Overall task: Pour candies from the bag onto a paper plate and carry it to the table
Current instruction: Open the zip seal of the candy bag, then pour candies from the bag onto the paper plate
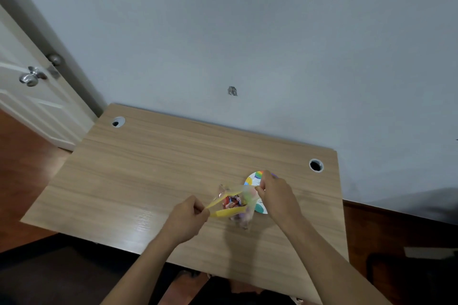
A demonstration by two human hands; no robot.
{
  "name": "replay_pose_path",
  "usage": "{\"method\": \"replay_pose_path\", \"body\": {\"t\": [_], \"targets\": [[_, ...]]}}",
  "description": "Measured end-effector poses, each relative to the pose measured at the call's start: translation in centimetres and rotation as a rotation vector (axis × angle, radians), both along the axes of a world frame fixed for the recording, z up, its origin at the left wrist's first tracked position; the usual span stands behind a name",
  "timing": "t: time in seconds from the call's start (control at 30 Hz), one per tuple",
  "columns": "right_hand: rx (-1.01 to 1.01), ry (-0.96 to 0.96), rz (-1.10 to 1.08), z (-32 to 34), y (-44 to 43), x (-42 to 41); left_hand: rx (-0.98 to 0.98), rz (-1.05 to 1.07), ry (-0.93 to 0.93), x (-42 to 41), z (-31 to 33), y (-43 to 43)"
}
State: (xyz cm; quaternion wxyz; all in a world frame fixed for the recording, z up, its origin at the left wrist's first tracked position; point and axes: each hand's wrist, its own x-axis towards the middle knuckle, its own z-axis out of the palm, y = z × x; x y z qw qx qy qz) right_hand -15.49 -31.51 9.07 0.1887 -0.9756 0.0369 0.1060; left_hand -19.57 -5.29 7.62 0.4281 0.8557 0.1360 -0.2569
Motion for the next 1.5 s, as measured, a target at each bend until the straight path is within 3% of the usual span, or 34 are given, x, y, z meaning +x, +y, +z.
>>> {"method": "replay_pose_path", "body": {"t": [0.1, 0.17, 0.23, 0.33, 0.43, 0.57, 0.7, 0.83, 0.93, 1.13, 1.37, 1.5], "targets": [[0.075, -0.021, 0.026, 0.4, 0.1, -0.3, -0.224, -0.068, 0.229, 0.1, 0.6, 0.5], [0.12, -0.026, 0.041, 0.6, -0.1, -0.8, -0.302, -0.063, 0.274, 0.1, 0.1, 1.2], [0.135, -0.02, 0.05, 0.8, -0.4, -1.3, -0.253, -0.06, 0.126, 0.1, -1.0, 1.3], [0.125, -0.022, 0.077, 1.5, -1.2, -1.6, -0.028, -0.24, -0.142, 0.3, -3.0, 0.8], [0.205, -0.017, 0.105, 2.7, -2.3, -1.6, -0.029, -0.421, -0.264, 1.0, -4.1, -1.0], [0.459, 0.054, 0.043, 4.6, -3.5, -1.6, -0.235, -0.508, -0.367, 1.4, -3.8, -4.5], [0.814, 0.158, -0.128, 5.3, -5.3, -1.7, -0.544, -0.221, -0.206, 1.2, -2.2, -6.9], [1.292, 0.192, -0.49, 2.7, -7.4, -2.3, -0.517, -0.147, -0.21, 1.3, -2.0, -7.4], [1.474, 0.239, -0.663, -0.2, -8.0, -3.7, -0.479, -0.124, -0.213, 1.5, -2.1, -8.1], [1.236, 0.432, -0.503, -4.4, -6.9, -6.0, -0.469, -0.091, -0.065, 2.5, -2.7, -10.6], [0.916, 0.3, -0.412, -8.4, -7.1, -6.3, -0.475, -0.054, -0.104, 3.5, -6.0, -13.8], [0.818, 0.361, -0.443, -12.9, -8.0, -6.0, -0.404, -0.092, -0.004, 4.0, -9.6, -15.0]]}}
